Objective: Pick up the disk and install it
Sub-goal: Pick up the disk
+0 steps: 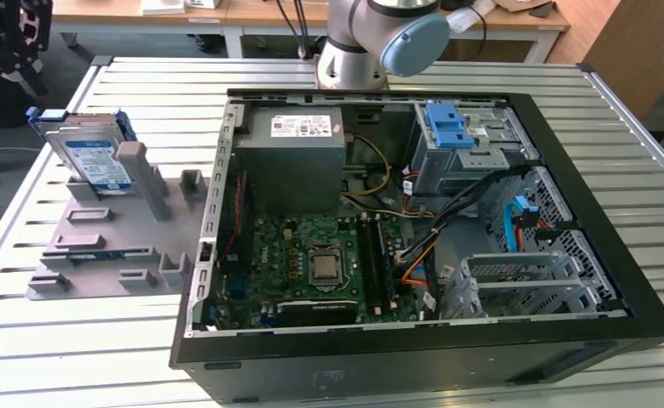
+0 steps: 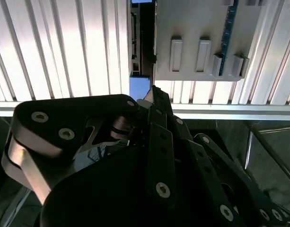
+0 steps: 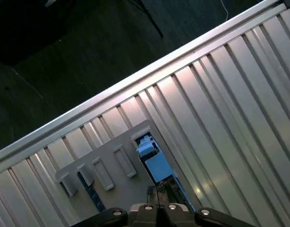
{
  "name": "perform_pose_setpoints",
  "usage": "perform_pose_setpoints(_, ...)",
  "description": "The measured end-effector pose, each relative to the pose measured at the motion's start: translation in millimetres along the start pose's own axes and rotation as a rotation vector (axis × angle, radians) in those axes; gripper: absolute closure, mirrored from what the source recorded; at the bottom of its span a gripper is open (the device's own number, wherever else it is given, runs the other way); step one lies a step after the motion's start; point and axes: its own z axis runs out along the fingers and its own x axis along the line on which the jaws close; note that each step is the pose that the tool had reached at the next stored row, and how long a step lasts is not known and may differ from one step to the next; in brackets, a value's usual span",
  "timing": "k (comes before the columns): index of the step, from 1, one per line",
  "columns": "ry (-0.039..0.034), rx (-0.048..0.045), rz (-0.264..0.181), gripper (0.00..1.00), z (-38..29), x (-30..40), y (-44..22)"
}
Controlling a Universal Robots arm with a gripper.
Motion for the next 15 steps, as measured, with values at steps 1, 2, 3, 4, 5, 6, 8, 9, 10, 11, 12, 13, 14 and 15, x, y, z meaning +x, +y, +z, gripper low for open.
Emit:
perform_pose_setpoints(1, -0.0001, -0.0004, -0.019, 0.89, 0.0, 0.0, 0.0)
perform_pose_setpoints(2, -0.0001, -0.0007, -0.036, 0.89, 0.0, 0.0, 0.0)
perform_pose_setpoints(3, -0.0001, -0.0009, -0.053, 0.89, 0.1, 0.0, 0.0)
perform_pose_setpoints(4, -0.0002, -0.0012, -0.07, 0.89, 0.1, 0.0, 0.0)
perform_pose_setpoints(5, -0.0002, -0.0014, -0.086, 0.89, 0.1, 0.0, 0.0)
perform_pose_setpoints(6, -0.0003, -0.0017, -0.103, 0.89, 0.2, 0.0, 0.0)
perform_pose_setpoints(8, -0.0004, -0.0021, -0.137, 0.89, 0.3, 0.0, 0.0)
perform_pose_setpoints(9, -0.0006, -0.0023, -0.154, 0.89, 0.4, 0.0, 0.0)
perform_pose_setpoints(10, -0.0006, -0.0026, -0.173, 0.89, 0.4, 0.0, 0.0)
perform_pose_setpoints(11, -0.0007, -0.0029, -0.19, 0.89, 0.5, 0.0, 0.0)
perform_pose_setpoints(12, -0.0007, -0.0031, -0.207, 0.89, 0.6, 0.0, 0.0)
perform_pose_setpoints(13, -0.0008, -0.0034, -0.224, 0.89, 0.6, 0.0, 0.0)
perform_pose_setpoints(14, -0.0008, -0.0037, -0.24, 0.89, 0.7, 0.0, 0.0)
perform_pose_setpoints(15, -0.0008, -0.004, -0.254, 0.89, 0.7, 0.0, 0.0)
